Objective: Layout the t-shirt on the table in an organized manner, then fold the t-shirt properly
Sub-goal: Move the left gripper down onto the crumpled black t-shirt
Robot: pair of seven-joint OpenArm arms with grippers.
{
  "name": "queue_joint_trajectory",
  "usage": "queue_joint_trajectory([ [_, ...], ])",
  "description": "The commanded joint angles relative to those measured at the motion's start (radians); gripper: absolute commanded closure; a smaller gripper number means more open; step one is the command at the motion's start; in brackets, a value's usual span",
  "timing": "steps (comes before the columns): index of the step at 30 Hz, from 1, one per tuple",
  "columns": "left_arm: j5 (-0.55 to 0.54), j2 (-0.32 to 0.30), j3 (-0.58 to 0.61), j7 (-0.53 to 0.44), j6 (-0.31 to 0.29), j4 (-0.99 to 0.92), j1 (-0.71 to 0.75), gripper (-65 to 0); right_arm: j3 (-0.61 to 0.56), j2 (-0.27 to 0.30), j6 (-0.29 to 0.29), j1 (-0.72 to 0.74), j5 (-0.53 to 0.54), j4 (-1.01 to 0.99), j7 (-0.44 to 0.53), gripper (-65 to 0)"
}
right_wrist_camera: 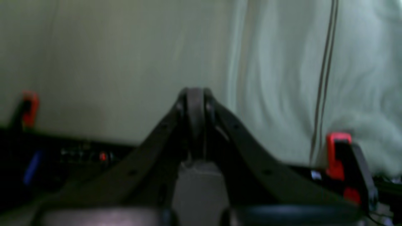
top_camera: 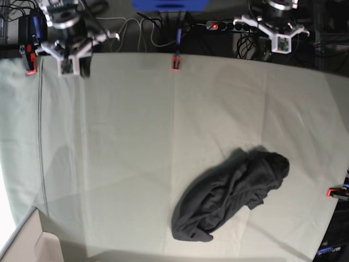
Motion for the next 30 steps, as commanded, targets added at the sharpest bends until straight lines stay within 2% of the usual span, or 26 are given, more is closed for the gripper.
queue_joint_trajectory([
  [1,0.0,0.013,-0.004,-0.024,0.002,0.018,-0.007,-0.2,-0.001,0.002,0.002,0.006,-0.002,0.017,0.021,0.0],
  [4,0.0,0.045,-0.009,-0.024,-0.001,0.014,-0.053,-5.8,-0.019,-0.021,0.002,0.054,-0.002,0.02,0.021,0.0],
  [10,0.0,0.087,-0.009,-0.026,-0.001,0.037,-0.115,-32.9,-0.025,-0.028,0.002,0.118,-0.002,0.027,0.021,-0.7],
  [13,0.0,0.094,-0.009,-0.026,-0.001,0.046,-0.156,-40.0,-0.039,-0.025,0.002,0.158,-0.002,0.022,0.021,-9.0],
  [17,0.0,0.097,-0.009,-0.026,-0.001,0.043,-0.237,-40.5,-0.045,-0.025,0.002,0.186,-0.002,0.02,0.021,-21.7],
  [21,0.001,0.099,0.002,-0.024,-0.001,0.017,-0.342,-40.5,-0.06,-0.028,0.002,0.186,-0.002,0.019,0.021,-30.2],
  [24,0.001,0.1,0.028,-0.024,0.004,-0.048,-0.441,-40.5,-0.093,-0.024,0.002,0.174,-0.002,0.019,0.021,-32.6],
  [30,0.001,0.1,0.091,-0.024,0.006,-0.244,-0.621,-40.5,-0.102,-0.025,0.002,0.118,-0.004,0.016,0.021,-32.5],
])
